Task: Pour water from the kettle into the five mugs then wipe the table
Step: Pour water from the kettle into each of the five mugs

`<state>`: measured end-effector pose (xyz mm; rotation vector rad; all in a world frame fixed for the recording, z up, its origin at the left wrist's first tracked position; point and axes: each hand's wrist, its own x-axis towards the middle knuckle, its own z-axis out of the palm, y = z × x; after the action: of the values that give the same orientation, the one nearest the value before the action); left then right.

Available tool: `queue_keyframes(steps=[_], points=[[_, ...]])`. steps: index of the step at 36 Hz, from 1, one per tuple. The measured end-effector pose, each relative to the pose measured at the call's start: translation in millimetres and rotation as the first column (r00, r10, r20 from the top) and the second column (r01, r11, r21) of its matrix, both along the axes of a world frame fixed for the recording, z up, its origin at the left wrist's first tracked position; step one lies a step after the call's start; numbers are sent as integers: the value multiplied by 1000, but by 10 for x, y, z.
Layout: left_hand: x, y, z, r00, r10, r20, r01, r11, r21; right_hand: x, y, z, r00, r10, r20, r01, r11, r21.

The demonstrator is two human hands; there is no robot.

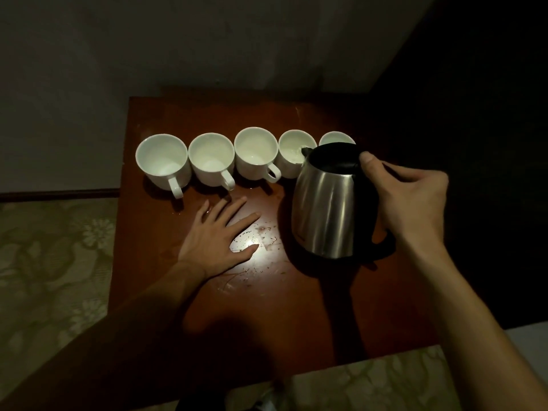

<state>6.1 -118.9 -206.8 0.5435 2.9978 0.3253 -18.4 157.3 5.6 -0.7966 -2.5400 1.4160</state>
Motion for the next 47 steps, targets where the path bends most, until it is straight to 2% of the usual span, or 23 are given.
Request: queue_keyframes(steps=[47], points=[[22,-4,92,998,3,55,-3,1000,15,-79,13,-5,998,44,46,-45,998,32]])
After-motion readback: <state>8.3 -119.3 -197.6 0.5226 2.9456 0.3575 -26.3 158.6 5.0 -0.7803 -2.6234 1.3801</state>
